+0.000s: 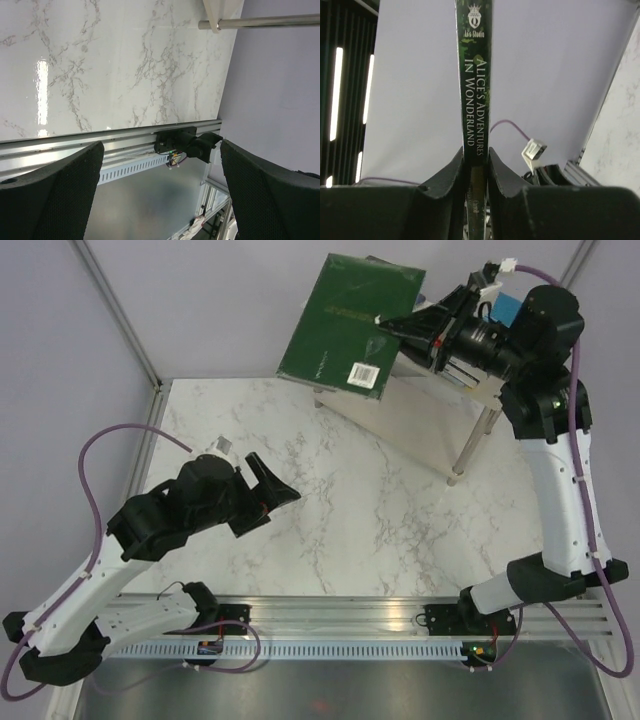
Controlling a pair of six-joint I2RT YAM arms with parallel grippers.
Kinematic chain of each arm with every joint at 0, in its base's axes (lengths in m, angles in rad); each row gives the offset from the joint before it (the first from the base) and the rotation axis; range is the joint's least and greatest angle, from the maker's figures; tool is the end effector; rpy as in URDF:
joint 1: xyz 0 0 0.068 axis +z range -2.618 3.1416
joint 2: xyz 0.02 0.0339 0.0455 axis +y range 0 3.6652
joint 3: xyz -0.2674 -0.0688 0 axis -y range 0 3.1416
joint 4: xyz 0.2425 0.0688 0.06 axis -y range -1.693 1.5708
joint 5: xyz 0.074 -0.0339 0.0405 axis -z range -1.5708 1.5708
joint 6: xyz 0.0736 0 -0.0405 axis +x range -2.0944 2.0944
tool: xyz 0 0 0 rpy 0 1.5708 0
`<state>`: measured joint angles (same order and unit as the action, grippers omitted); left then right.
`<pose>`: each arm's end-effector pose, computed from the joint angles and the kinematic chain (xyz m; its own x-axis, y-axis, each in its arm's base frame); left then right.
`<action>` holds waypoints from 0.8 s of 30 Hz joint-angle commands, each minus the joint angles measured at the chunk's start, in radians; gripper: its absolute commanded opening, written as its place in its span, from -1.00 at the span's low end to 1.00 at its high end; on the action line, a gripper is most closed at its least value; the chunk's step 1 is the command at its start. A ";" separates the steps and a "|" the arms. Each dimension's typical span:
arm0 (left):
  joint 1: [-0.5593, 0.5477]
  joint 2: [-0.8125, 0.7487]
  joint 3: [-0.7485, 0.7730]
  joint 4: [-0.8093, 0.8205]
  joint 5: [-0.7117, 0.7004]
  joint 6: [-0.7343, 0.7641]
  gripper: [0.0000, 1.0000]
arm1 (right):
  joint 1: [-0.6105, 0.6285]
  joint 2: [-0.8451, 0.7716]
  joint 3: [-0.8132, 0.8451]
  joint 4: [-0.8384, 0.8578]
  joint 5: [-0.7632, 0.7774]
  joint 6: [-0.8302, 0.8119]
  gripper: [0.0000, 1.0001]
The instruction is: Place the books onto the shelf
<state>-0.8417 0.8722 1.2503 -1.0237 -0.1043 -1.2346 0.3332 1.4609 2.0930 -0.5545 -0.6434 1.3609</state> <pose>0.1182 -0.1208 0.3750 -0.7801 -0.5360 -0.3226 -0.1520 0.6626 -0.7334 0.2533 0.1344 0.5813 -0.7935 0.5534 -0.2532 -0.2439 0.0920 0.9654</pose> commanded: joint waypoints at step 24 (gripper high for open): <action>0.006 -0.055 0.011 0.005 -0.040 0.061 0.98 | -0.746 0.199 0.078 0.070 -0.223 -0.114 -1.00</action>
<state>-0.8410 0.8265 1.2694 -1.0233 -0.1062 -1.2026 -0.4091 1.7012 2.1941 -0.5568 -0.8482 1.2701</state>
